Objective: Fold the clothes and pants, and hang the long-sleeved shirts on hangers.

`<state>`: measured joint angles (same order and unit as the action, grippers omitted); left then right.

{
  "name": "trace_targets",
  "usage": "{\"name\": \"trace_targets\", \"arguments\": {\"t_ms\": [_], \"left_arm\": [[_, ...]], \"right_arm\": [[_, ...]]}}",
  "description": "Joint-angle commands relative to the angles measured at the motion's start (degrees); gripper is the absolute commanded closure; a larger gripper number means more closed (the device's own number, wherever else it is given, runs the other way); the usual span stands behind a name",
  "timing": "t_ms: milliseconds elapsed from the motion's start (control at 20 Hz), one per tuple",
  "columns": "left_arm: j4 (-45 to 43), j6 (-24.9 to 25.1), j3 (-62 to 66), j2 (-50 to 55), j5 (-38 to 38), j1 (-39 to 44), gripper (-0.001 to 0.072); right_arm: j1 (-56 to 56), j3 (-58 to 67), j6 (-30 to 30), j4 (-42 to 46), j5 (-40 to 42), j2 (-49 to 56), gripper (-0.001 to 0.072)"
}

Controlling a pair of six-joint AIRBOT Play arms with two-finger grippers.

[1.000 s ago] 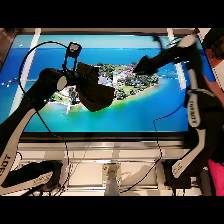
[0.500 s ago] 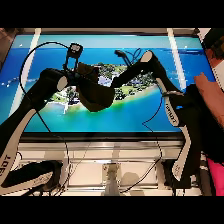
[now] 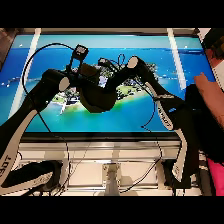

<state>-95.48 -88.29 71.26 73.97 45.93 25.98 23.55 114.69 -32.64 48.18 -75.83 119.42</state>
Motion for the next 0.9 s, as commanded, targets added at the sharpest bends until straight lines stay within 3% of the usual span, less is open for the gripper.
{"name": "trace_targets", "arguments": {"t_ms": [0, 250, 300, 350, 400, 500, 550, 700, 850], "left_arm": [[-0.98, 0.24, -0.02, -0.02, 0.02, -0.15, 0.0670], [-2.16, 0.04, -0.02, -0.02, 0.48, -0.61, 0.0651], [-2.19, 0.07, -0.02, -0.02, 0.46, -0.61, 0.0578], [-2.16, 0.07, -0.02, -0.02, 0.46, -0.61, 0.0385], [-2.19, 0.07, -0.02, -0.02, 0.50, -0.61, 0.0330], [-2.19, 0.04, -0.02, 0.00, 1.25, -0.61, 0.0617], [-2.19, 0.02, -0.02, 0.02, 1.79, -0.76, 0.0668], [-2.23, -0.81, -0.02, 0.02, 2.12, -1.22, 0.0670], [-8.52, -4.83, -0.02, 0.00, 2.89, -1.86, 0.0670]], "right_arm": [[0.07, 0.07, -4.20, 1.53, -4.07, -0.02, 0.0701], [-4.13, 0.17, -24.92, 3.06, -2.86, -0.24, 0.0703], [-5.14, 0.17, -30.05, 3.02, -1.66, -0.24, 0.0704], [-5.86, 0.17, -33.83, 2.97, -0.37, -0.24, 0.0704], [-6.40, 0.17, -36.61, 2.93, 1.16, -0.22, 0.0704], [-6.73, 0.17, -39.74, 2.95, 2.95, -0.22, 0.0705], [-6.73, 0.17, -40.81, 2.97, 3.50, -0.22, 0.0704], [-6.97, 0.17, -48.02, 3.19, 5.22, -0.22, 0.0705], [-8.48, 0.17, -63.04, 7.96, 4.79, -0.22, 0.0705]]}}
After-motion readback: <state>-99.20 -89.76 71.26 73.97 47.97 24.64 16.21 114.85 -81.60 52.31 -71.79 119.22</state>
